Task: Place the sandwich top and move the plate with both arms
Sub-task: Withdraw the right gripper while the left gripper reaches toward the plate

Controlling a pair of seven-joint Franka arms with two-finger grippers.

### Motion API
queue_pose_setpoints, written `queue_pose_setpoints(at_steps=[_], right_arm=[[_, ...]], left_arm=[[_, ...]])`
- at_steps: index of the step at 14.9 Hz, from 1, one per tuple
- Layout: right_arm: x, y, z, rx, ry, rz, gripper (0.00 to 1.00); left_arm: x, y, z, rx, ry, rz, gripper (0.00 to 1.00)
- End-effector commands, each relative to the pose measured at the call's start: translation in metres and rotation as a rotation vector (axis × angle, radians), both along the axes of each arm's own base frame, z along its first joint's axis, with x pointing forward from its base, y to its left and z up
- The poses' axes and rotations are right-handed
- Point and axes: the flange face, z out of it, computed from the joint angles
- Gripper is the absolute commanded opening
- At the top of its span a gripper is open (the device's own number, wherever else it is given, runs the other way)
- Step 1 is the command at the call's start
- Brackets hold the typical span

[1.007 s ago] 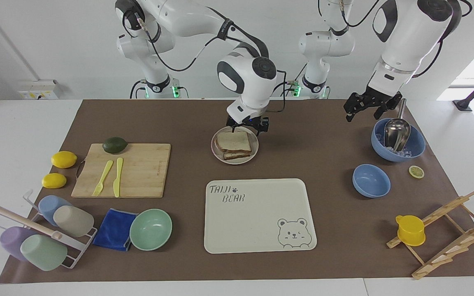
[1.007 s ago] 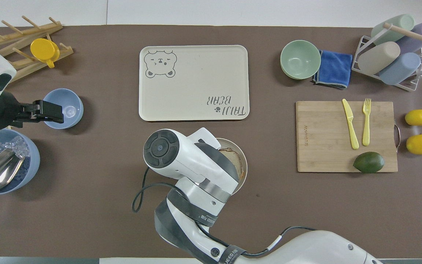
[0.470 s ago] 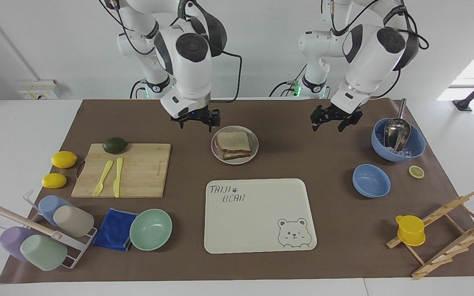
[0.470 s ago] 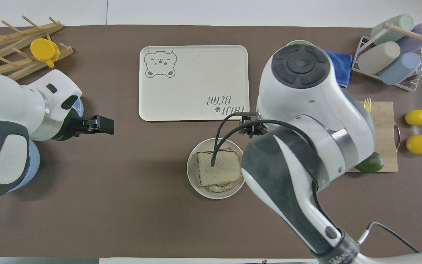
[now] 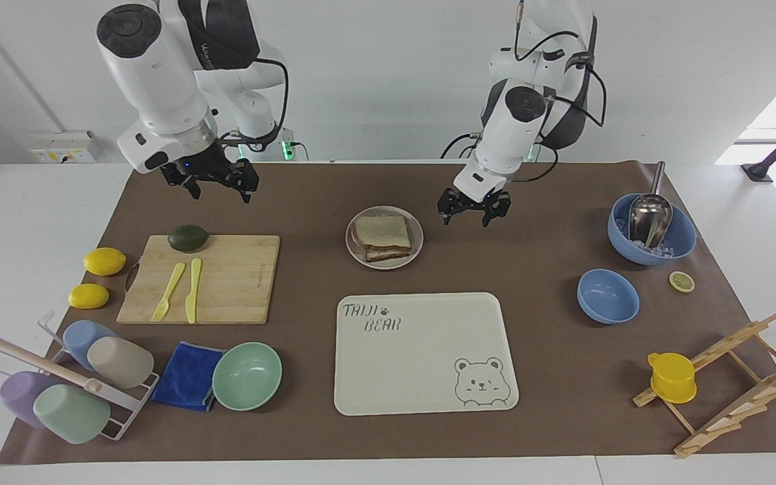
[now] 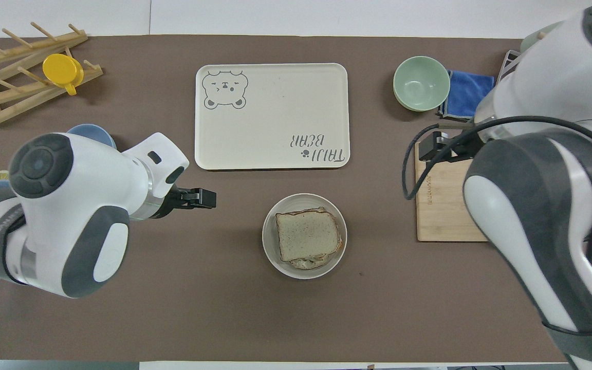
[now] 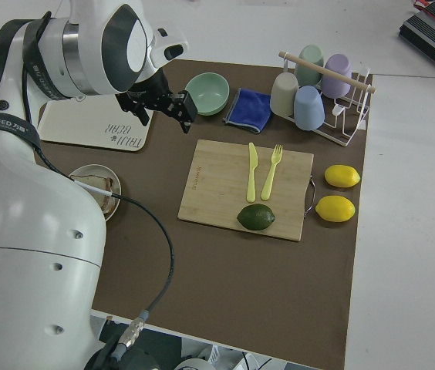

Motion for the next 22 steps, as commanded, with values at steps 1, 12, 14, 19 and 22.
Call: queue_pose_setpoints(at_steps=[1,12,14,19,22], right_arm=[[-0.006,0.000,0.012,0.029,0.000,0.029,1.00],[-0.006,-0.040,0.003,0.033,0.007,0.008,1.00],[-0.004,-0.041,0.011,0.035,-0.010,0.007,1.00],[-0.003,-0.065,0.012,0.032,-0.007,0.018,1.00],[-0.001,-0.083,0.011,0.045,-0.017,0.008,1.00]], left_arm=[[-0.020,-0.014,-0.025,-0.039,-0.003,0.056,1.00],[-0.053,-0.038,-0.083,-0.067,0.002,0.116,0.81],[-0.052,-0.038,-0.084,-0.071,0.006,0.122,0.74],[-0.050,-0.041,-0.088,-0.074,0.000,0.123,0.60],[-0.055,-0.052,-0.094,-0.088,-0.008,0.115,0.59]])
